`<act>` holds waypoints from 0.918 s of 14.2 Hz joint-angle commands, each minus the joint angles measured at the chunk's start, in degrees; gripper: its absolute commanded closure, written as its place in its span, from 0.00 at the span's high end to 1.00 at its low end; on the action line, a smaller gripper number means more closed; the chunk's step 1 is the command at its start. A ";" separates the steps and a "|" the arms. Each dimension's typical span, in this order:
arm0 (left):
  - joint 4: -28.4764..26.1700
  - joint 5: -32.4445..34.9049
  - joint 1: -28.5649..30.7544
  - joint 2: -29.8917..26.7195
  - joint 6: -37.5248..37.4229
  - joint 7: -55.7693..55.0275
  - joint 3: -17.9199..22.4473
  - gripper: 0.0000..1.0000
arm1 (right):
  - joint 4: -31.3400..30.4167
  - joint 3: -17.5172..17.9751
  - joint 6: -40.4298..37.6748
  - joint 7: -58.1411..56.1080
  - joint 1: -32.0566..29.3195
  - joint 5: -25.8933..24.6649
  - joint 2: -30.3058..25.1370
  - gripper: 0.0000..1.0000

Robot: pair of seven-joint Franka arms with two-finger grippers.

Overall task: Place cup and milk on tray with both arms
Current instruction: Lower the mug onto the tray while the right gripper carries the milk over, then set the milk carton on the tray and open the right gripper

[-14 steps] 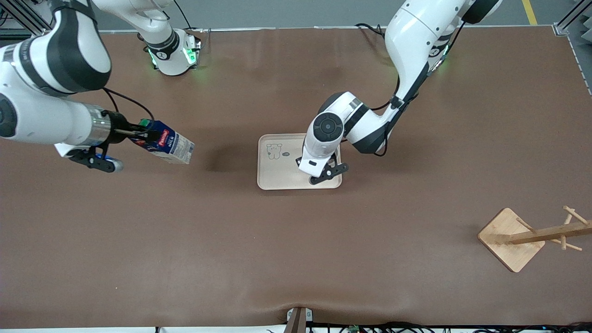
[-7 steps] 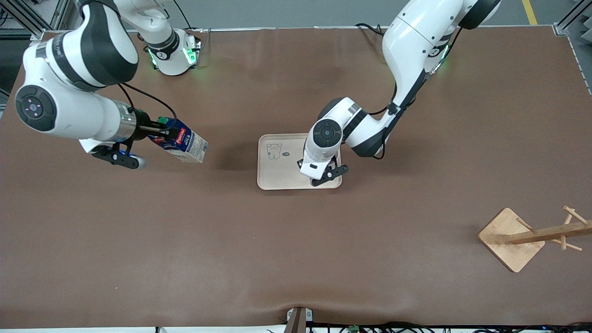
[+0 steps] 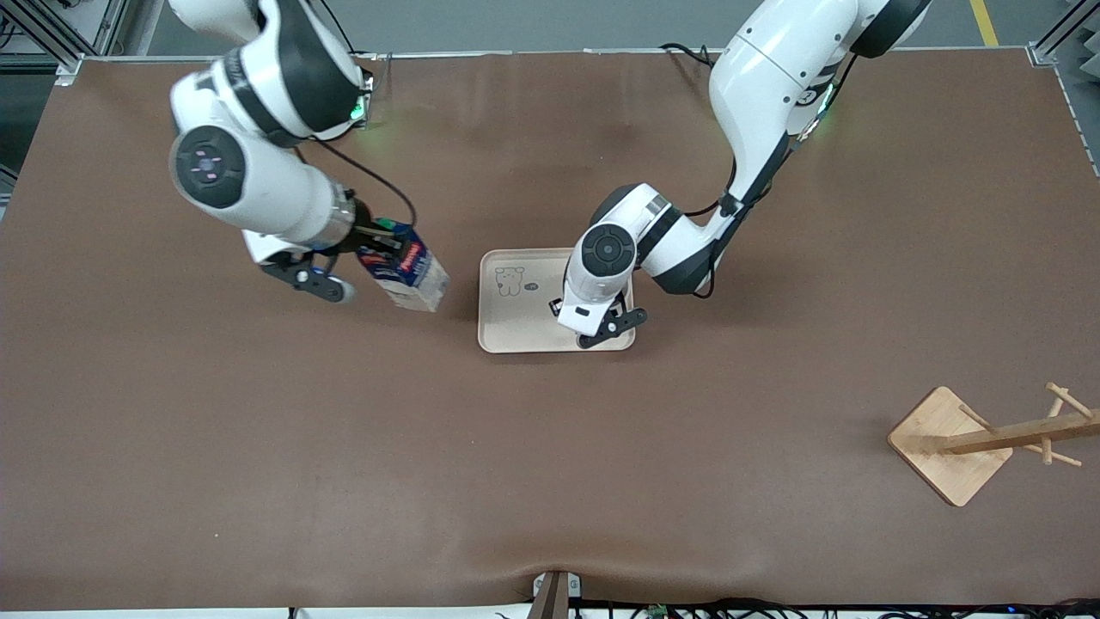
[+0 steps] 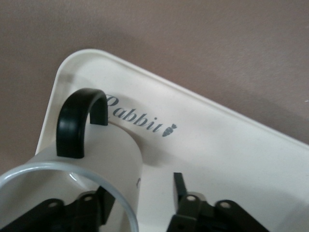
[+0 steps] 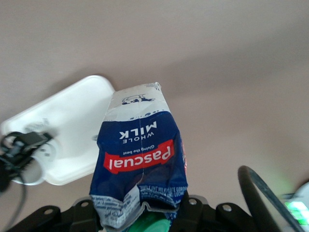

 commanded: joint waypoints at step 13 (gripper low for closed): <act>8.26 1.51 15.74 -16.80 -18.73 8.78 0.72 1.00 | -0.35 -0.69 12.74 8.51 13.87 -4.73 10.74 1.00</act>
